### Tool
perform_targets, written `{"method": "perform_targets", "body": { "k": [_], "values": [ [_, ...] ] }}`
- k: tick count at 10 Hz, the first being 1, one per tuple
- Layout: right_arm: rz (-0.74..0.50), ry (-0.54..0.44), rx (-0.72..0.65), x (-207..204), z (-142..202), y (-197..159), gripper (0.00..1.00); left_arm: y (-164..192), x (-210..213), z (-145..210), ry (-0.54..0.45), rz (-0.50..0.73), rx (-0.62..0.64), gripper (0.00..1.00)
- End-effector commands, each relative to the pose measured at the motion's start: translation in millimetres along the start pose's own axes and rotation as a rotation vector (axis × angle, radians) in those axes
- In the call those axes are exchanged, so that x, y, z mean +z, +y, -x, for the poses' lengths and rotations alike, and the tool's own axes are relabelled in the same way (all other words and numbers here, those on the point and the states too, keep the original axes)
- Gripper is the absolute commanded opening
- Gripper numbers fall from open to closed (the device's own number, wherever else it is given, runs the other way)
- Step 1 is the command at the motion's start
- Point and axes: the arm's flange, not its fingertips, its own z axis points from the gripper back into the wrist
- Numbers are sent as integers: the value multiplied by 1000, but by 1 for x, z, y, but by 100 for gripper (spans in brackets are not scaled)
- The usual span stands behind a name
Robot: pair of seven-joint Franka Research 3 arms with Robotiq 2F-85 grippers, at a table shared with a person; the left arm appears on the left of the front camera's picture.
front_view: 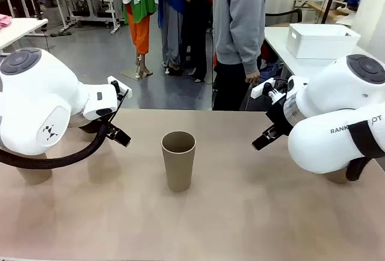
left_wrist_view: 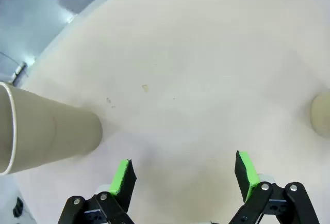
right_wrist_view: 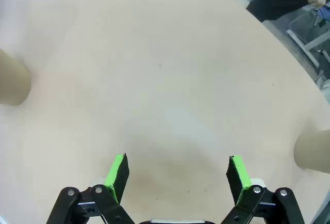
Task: Stack the cups and store them in the basket.
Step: Pick up two Reusable plastic cups , one in each hand.
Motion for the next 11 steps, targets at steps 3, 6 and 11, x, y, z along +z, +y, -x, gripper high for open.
{"method": "perform_targets", "body": {
  "k": [3, 6, 11],
  "values": [
    [0, 0, 0, 0, 0, 0, 100, 0, 0, 0, 0, 0, 0, 100],
    [0, 0, 0, 0, 0, 0, 100, 0, 0, 0, 0, 0, 0, 100],
    [0, 0, 1, 0, 0, 0, 100, 0, 0, 0, 0, 0, 0, 100]
  ]
}}
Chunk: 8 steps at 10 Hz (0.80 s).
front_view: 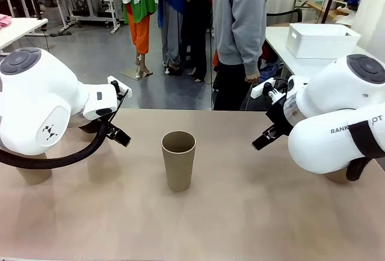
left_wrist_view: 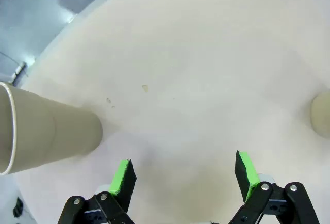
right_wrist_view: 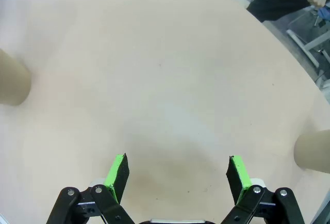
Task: Stack the cups and store them in the basket.
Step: Pick up two Reusable plastic cups , one in each hand.
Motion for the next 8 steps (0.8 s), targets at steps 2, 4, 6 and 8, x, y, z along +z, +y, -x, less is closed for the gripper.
{"method": "perform_targets", "body": {
  "k": [2, 4, 6, 8],
  "values": [
    [27, -10, 10, 37, -41, -4, 100, 10, 53, -29, -45, 40, -22, 100],
    [-13, -55, 16, 94, -68, -9, 100, 28, 115, -55, -63, 81, -39, 100],
    [-82, -96, 48, 150, -63, -24, 100, 55, 165, -60, -59, 197, -121, 100],
    [-177, -130, 122, 197, -31, -64, 100, 103, 206, -42, -68, 331, -240, 100]
  ]
}}
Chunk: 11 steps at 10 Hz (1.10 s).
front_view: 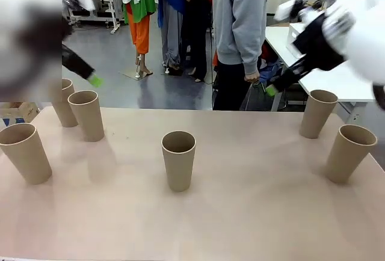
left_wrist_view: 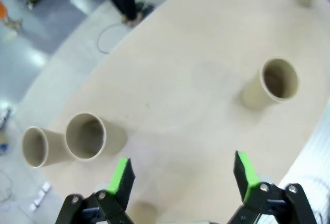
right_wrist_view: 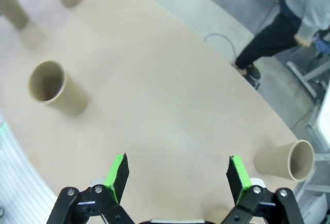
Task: Stack the cups and store them in the basket.
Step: Pick up two Reusable plastic cups , one in each hand.
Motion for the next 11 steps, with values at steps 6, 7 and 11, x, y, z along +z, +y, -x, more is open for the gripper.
{"method": "perform_targets", "body": {
  "k": [6, 7, 11],
  "values": [
    [-307, -227, 147, 101, 143, -129, 100, 103, 98, 161, -203, 271, -287, 100],
    [-320, -246, 138, 104, 155, -138, 100, 108, 95, 179, -232, 279, -305, 100],
    [-346, -275, 119, 105, 180, -151, 100, 90, 76, 219, -317, 266, -377, 100]
  ]
}}
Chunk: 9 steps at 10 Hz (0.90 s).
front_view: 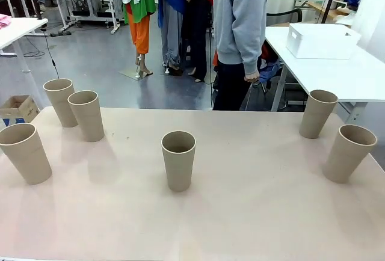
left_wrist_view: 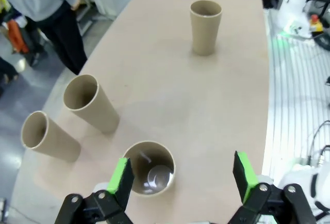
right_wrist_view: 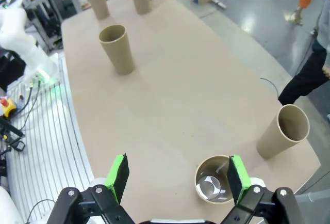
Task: Stack the cups and store them in the basket.
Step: Pick up two Reusable plastic cups , one in each hand.
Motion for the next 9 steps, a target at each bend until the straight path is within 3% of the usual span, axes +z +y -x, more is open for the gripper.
{"method": "perform_targets", "body": {
  "k": [1, 9],
  "values": [
    [-11, -21, 28, 2, 2, -2, 100, -11, -11, -4, -41, -3, -46, 100],
    [2, -91, 77, 9, 4, -2, 100, -25, -25, -8, -104, -34, -127, 100]
  ]
}}
